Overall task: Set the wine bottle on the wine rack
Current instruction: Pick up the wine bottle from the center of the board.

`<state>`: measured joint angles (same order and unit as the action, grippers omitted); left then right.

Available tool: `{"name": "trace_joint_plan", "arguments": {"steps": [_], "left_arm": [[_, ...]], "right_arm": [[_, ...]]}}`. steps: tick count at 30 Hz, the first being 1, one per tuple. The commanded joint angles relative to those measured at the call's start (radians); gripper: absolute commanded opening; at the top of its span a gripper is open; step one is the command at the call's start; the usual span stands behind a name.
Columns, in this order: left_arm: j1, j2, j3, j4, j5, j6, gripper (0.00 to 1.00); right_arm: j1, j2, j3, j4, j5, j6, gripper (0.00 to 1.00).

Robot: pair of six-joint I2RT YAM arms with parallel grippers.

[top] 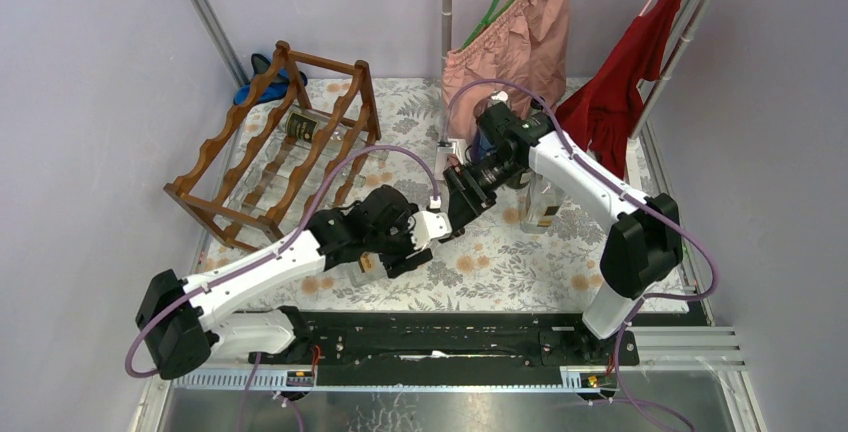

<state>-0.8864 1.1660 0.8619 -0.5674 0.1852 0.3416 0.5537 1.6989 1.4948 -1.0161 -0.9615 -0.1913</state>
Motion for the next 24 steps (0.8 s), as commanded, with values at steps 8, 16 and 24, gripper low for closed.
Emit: {"name": "trace_joint_plan", "arguments": {"steps": [8,16,24], "left_arm": [[0.063,0.071,0.136,-0.095,0.161,0.225,0.0],[0.076,0.077,0.16,-0.113,0.181,0.267,0.0],[0.077,0.098,0.171,-0.152,0.202,0.305,0.0]], "right_arm": [[0.057,0.03,-0.015,-0.1,0.036,-0.175,0.74],[0.075,0.09,-0.019,-0.101,-0.034,-0.147,0.62],[0.079,0.148,0.075,-0.178,-0.026,-0.192,0.68]]}}
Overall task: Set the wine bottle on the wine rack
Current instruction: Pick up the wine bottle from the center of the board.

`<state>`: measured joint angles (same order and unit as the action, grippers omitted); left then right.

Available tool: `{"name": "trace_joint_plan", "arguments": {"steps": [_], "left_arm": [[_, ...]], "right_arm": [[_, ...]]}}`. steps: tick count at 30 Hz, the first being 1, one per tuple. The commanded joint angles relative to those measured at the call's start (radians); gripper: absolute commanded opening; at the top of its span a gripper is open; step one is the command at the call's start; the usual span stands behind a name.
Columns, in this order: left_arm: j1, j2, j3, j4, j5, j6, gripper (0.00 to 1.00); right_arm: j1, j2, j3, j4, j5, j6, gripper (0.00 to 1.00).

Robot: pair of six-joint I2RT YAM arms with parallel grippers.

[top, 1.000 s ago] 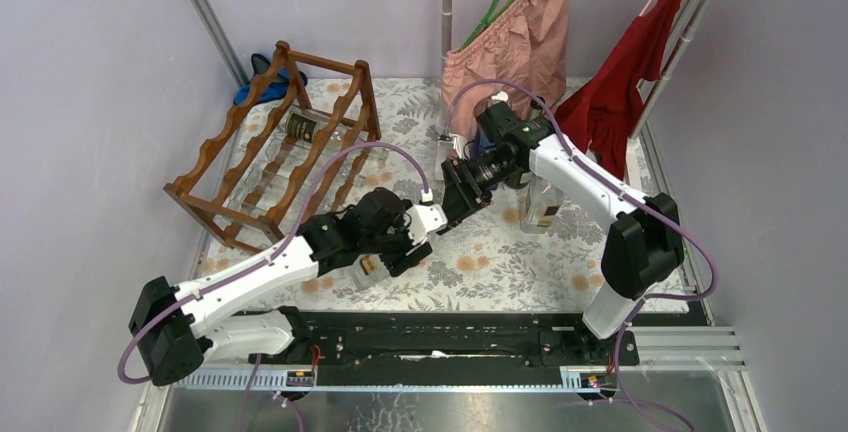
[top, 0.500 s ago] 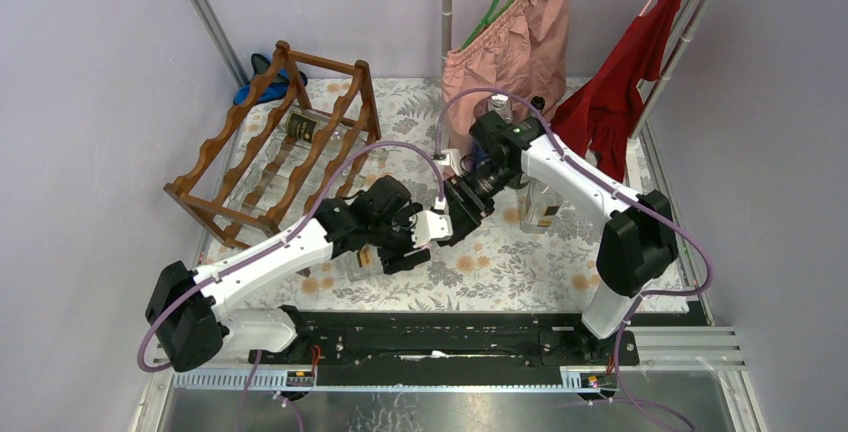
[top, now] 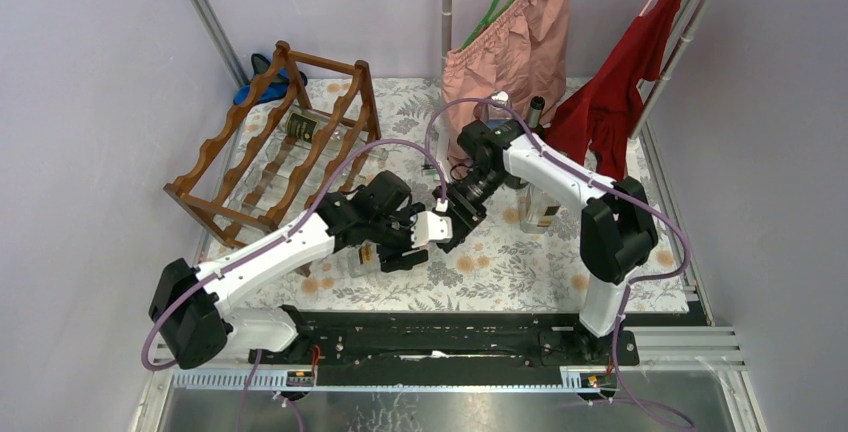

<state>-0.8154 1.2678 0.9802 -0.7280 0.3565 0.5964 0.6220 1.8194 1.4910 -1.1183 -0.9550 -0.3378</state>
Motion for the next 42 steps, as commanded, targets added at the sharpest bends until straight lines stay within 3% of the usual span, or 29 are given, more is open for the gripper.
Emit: {"name": "trace_joint_plan", "arguments": {"steps": [1,9,12,15,20,25,42], "left_arm": [[0.006,0.001,0.056,0.006,0.032,0.056,0.0],[0.006,0.027,0.087,-0.03,0.008,0.093,0.0],[0.01,0.033,0.097,-0.039,0.006,0.101,0.0],[0.015,0.036,0.11,-0.047,0.005,0.106,0.0],[0.017,0.03,0.123,-0.058,-0.001,0.11,0.0],[0.018,0.023,0.12,-0.067,-0.007,0.115,0.0],[0.065,-0.01,0.124,-0.087,0.011,0.108,0.0]], "right_arm": [[0.013,0.039,0.093,-0.095,-0.032,-0.058,0.68],[0.039,0.1,0.128,-0.224,-0.066,-0.118,0.58],[0.042,0.095,0.111,-0.208,-0.07,-0.114,0.59],[0.044,0.047,0.065,-0.095,-0.059,-0.041,0.63],[0.045,-0.088,-0.088,0.231,-0.048,0.178,0.66],[0.046,-0.176,-0.192,0.456,0.004,0.33,0.63],[0.102,-0.288,-0.293,0.588,0.144,0.513,0.59]]}}
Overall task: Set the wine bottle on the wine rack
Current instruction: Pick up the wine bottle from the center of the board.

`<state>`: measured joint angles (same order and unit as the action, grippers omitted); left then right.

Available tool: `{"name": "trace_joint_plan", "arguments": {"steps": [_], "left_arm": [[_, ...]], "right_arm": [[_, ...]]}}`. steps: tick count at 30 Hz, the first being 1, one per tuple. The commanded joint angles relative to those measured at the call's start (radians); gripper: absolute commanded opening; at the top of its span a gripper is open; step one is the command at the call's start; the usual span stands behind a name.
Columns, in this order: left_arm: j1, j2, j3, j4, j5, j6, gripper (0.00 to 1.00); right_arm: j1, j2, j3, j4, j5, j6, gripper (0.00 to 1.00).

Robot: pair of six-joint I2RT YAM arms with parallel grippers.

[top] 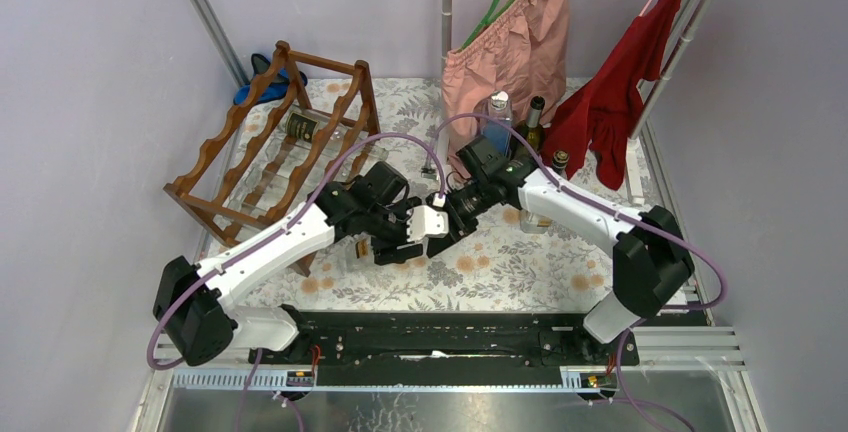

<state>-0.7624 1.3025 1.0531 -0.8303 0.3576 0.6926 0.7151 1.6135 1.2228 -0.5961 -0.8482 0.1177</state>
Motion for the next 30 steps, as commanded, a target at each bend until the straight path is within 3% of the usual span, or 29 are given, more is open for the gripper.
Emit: {"name": "trace_joint_plan", "arguments": {"steps": [1,13,22,30], "left_arm": [[0.014,-0.049,0.048,0.016,0.013,0.015,0.0],[0.016,-0.032,0.054,0.014,0.036,0.033,0.0],[0.026,-0.027,0.066,0.016,0.048,0.008,0.0],[0.031,0.0,0.086,0.016,0.064,-0.026,0.0]], "right_arm": [[0.009,-0.09,-0.033,0.082,0.045,0.076,0.59],[0.02,-0.055,-0.028,0.157,0.035,0.146,0.55],[0.029,-0.049,-0.036,0.163,0.045,0.161,0.47],[0.03,-0.053,-0.028,0.163,0.129,0.172,0.47]]}}
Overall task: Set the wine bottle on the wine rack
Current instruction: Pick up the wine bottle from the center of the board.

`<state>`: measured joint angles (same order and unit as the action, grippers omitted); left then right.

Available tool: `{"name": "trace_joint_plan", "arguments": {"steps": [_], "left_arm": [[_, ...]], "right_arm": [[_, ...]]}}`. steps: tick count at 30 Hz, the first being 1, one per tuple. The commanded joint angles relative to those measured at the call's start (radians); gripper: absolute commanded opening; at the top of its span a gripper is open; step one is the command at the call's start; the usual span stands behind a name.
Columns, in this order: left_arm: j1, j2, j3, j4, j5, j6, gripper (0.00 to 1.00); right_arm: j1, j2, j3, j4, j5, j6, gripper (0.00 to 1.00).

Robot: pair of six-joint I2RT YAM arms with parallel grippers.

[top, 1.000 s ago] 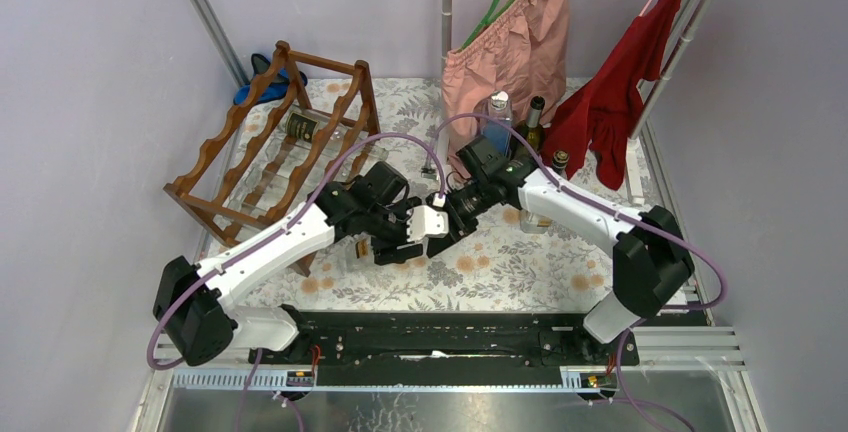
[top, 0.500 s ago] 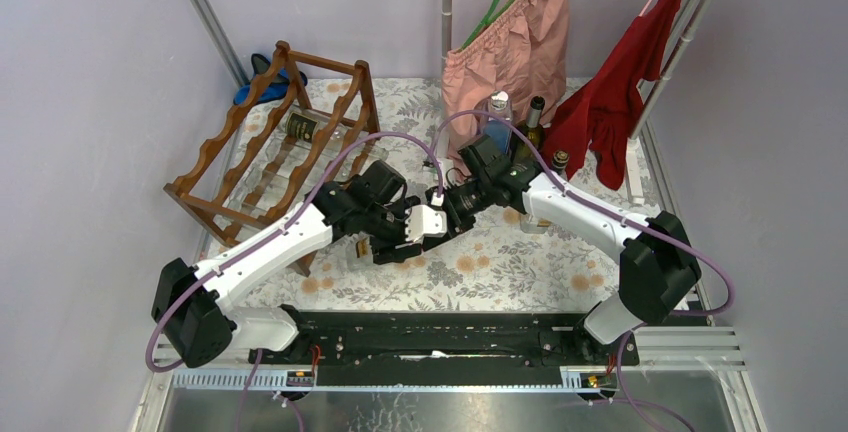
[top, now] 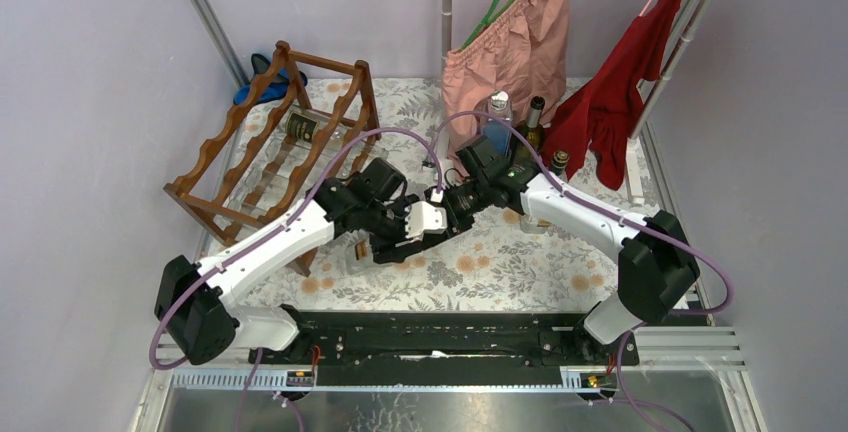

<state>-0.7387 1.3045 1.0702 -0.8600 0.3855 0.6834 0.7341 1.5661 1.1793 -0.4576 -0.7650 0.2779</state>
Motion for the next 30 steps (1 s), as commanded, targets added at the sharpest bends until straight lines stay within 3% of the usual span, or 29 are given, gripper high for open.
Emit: {"name": "trace_joint_plan", "arguments": {"steps": [1,4,8,11,12,14,16,18,21,30], "left_arm": [[0.007,0.0,0.072,0.045,0.036,-0.018,0.0],[0.007,0.005,0.079,0.045,0.038,-0.02,0.0],[0.006,0.008,0.081,0.044,0.042,-0.022,0.0],[0.007,0.006,0.082,0.045,0.041,-0.024,0.0],[0.006,0.006,0.081,0.045,0.041,-0.024,0.0],[0.007,0.005,0.084,0.045,0.039,-0.025,0.0],[0.007,0.006,0.084,0.045,0.036,-0.026,0.0],[0.006,0.005,0.084,0.045,0.031,-0.028,0.02],[0.006,0.0,0.087,0.044,0.019,-0.034,0.08],[0.006,-0.055,0.069,0.063,-0.005,-0.053,0.68]], "right_arm": [[0.011,-0.001,0.016,0.027,0.044,0.016,0.46],[0.011,0.004,0.021,0.033,0.034,0.018,0.39],[0.01,0.02,0.035,0.037,0.007,0.02,0.46],[0.01,0.024,0.042,0.04,-0.006,0.02,0.43],[0.01,0.025,0.042,0.041,-0.008,0.02,0.38],[0.011,0.025,0.04,0.043,-0.016,0.018,0.18],[0.01,0.023,0.039,0.043,-0.024,0.016,0.08],[0.01,0.017,0.035,0.042,-0.033,0.008,0.02],[0.01,0.0,0.019,0.058,-0.063,0.004,0.0],[0.005,-0.025,-0.009,0.099,-0.13,0.004,0.0]]}}
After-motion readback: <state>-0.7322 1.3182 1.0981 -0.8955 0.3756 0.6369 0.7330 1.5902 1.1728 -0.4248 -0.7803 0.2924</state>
